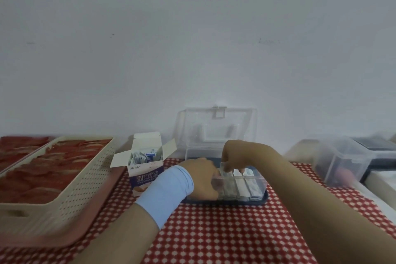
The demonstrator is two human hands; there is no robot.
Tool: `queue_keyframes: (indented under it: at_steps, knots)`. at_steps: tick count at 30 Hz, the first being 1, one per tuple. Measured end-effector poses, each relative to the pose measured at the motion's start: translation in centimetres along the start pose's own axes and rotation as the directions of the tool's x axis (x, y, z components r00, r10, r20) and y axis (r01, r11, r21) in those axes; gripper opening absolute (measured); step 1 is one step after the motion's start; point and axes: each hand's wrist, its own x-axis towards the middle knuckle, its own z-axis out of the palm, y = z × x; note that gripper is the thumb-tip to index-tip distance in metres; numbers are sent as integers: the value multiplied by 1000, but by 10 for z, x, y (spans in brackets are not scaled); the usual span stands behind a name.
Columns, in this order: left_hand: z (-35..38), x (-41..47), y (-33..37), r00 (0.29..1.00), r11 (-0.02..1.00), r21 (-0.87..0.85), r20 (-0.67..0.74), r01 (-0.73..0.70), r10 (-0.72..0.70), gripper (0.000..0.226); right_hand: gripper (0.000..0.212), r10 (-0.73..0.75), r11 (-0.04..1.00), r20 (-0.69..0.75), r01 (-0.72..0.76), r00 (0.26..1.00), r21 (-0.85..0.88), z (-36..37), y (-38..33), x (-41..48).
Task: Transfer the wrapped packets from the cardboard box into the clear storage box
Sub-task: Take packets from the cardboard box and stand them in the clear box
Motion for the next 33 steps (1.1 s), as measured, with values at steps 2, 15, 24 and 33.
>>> queue_keyframes:
  at_steps: [2,15,24,33]
  knots:
    - [-2,0,1,1000,999,-47,-23,-15,14,21,16,7,999,-12,-8,1000,-53,1,-3,-1]
    - [-5,8,15,999,994,-110,39,-16,20,24,10,32,977,-109,-54,993,-206,-4,-7,-7]
    - [-24,-13,11,998,983,-178,-58,-46,36,38,23,5,993,-74,-14,997,-115,-8,-8,-15]
    - [-56,-89,-76,840,896,-441,-466,51,-277,16,27,-147,978,-363,190,920,88,-52,-59,-45]
